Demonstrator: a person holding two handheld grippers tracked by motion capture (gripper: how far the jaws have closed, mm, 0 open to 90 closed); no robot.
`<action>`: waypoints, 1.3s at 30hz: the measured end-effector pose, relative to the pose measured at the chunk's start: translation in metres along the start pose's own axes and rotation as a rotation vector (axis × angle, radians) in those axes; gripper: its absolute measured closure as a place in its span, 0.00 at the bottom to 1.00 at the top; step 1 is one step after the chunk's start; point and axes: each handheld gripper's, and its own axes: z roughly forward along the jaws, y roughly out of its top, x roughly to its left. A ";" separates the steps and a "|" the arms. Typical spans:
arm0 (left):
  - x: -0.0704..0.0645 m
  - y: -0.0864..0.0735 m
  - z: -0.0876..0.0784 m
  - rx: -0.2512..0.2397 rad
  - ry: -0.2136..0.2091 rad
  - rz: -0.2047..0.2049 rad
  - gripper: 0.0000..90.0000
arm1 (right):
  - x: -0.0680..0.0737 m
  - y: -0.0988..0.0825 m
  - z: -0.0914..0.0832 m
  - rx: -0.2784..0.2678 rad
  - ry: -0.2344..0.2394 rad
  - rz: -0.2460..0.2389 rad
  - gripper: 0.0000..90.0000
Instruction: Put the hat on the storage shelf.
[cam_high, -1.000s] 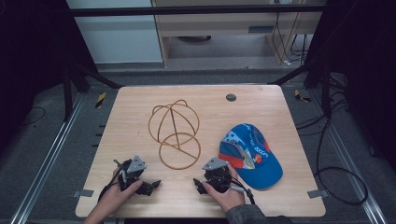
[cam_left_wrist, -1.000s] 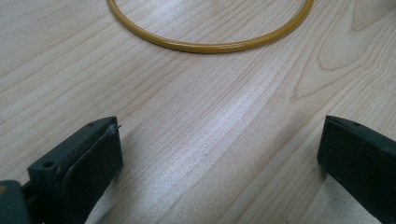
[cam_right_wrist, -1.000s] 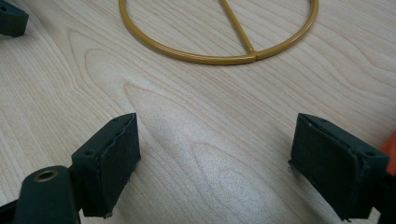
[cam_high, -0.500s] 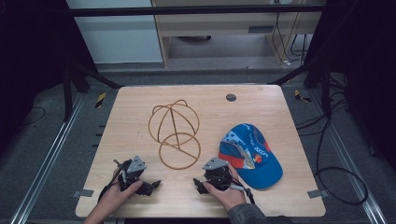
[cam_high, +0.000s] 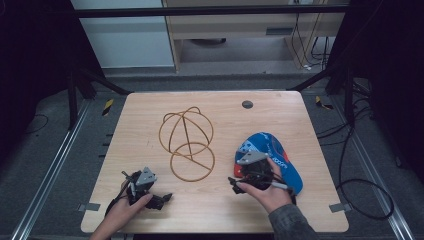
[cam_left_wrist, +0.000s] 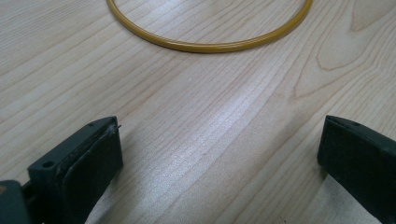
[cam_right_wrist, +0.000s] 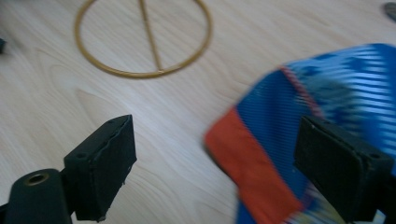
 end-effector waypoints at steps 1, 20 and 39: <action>0.000 0.000 0.000 0.000 0.000 0.000 0.00 | -0.012 -0.001 -0.011 0.009 -0.034 0.007 0.18; 0.000 0.001 0.000 0.001 0.000 0.001 0.00 | -0.090 -0.003 -0.040 0.162 -0.089 0.162 0.20; 0.000 0.001 0.001 0.002 0.000 0.002 0.00 | -0.109 -0.017 0.006 0.260 -0.037 0.260 0.51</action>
